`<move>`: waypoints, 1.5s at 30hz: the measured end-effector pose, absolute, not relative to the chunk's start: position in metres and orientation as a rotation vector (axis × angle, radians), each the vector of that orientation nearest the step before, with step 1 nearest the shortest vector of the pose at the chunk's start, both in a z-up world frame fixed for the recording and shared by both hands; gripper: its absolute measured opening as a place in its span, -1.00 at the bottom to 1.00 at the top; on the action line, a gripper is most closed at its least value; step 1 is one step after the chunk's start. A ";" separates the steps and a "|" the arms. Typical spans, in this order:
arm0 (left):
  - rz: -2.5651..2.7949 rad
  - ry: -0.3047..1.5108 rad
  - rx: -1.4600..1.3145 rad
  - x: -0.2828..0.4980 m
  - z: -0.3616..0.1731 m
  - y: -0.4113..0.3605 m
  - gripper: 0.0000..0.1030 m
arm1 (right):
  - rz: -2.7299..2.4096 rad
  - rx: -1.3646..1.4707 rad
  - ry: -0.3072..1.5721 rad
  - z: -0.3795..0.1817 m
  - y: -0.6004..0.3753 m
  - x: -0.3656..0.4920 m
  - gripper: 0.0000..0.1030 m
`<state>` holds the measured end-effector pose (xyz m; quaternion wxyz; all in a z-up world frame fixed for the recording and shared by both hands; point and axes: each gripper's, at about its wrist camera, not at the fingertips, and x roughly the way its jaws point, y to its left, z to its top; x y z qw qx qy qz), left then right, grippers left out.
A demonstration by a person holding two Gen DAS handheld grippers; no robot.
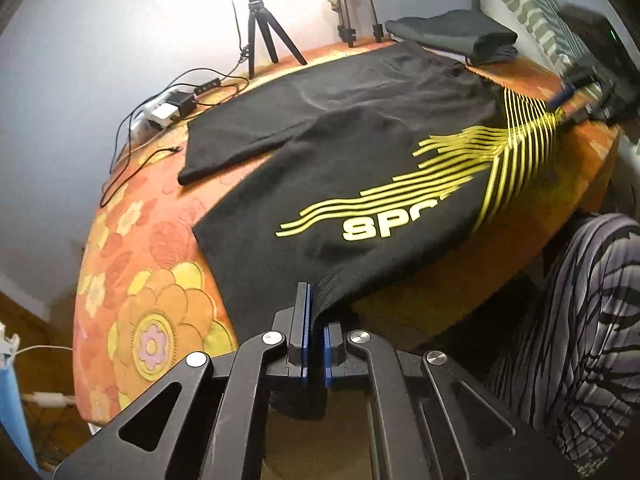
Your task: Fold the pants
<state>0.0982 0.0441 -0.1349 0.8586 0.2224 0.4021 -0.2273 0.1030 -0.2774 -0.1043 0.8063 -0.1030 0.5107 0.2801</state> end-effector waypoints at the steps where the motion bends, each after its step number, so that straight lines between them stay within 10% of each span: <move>1: -0.477 0.842 0.461 0.101 -0.133 0.045 -0.93 | 0.597 -0.229 1.098 -0.107 -0.280 0.099 -0.19; 13: -0.468 0.810 0.428 0.112 -0.115 0.048 -0.93 | 0.485 -0.568 1.006 -0.129 -0.260 0.073 0.08; 18: -0.468 0.799 0.416 0.120 -0.110 0.049 -0.94 | 0.476 -0.499 1.026 -0.120 -0.269 0.091 -0.84; 45: -0.464 0.723 0.410 0.349 -0.081 0.025 -0.95 | 0.248 -0.256 0.909 -0.069 -0.312 0.327 -0.94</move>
